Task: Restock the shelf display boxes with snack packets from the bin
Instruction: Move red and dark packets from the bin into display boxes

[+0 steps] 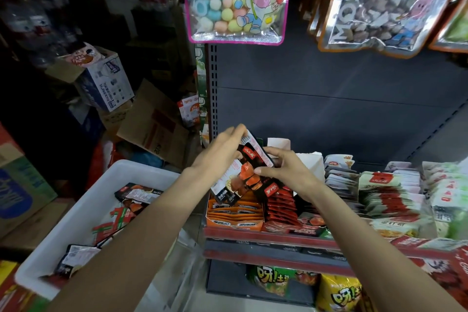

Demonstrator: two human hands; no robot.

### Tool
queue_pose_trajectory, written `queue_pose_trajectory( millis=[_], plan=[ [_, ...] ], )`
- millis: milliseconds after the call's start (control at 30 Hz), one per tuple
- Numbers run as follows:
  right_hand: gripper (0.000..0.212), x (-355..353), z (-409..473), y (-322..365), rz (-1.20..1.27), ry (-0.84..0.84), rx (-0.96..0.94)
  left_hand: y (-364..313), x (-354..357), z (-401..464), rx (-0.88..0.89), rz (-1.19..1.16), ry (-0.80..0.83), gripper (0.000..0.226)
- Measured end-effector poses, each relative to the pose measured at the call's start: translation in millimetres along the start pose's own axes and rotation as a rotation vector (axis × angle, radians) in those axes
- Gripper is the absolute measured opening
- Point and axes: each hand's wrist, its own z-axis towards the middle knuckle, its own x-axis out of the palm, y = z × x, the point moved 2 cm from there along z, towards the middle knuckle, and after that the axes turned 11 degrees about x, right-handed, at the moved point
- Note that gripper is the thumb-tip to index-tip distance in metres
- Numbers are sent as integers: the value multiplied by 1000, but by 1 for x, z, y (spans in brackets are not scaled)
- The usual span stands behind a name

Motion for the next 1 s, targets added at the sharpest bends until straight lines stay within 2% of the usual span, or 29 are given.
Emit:
queue_pose_trajectory(
  millis=[100,167,233,300,433,500,633,700,767,833,900,933,1000],
  plan=[
    [34,6,2,0,-50,10,-5,2,3,-2,-2,5,-51,38],
    [32,6,7,-2,-79,-94,-11,3,9,-4,-12,-50,-183,47],
    [30,5,11,-3,14,-223,30,6,16,-10,14,1,-310,56],
    [25,1,14,-4,172,-304,87,9,26,-19,87,125,-252,64],
    [22,-11,17,-6,354,-307,185,25,43,-33,115,293,98,89],
    [25,-15,18,-8,380,-286,209,29,47,-33,121,338,112,84],
    [29,-20,19,-7,343,-154,288,26,38,-25,72,280,10,84],
    [29,-24,16,-2,276,-25,324,32,34,-22,39,240,-29,77],
    [38,-29,13,5,86,25,320,40,31,-21,-60,174,-125,58],
    [48,-39,15,12,-357,-73,220,44,24,-18,-243,30,-223,39],
    [47,-45,19,21,-727,-218,94,47,17,-15,-357,-97,-244,33],
    [41,-46,20,24,-772,-273,58,47,13,-13,-374,-164,-241,32],
    [31,-42,20,29,-667,-328,12,48,9,-12,-382,-390,-241,28]
  ],
)
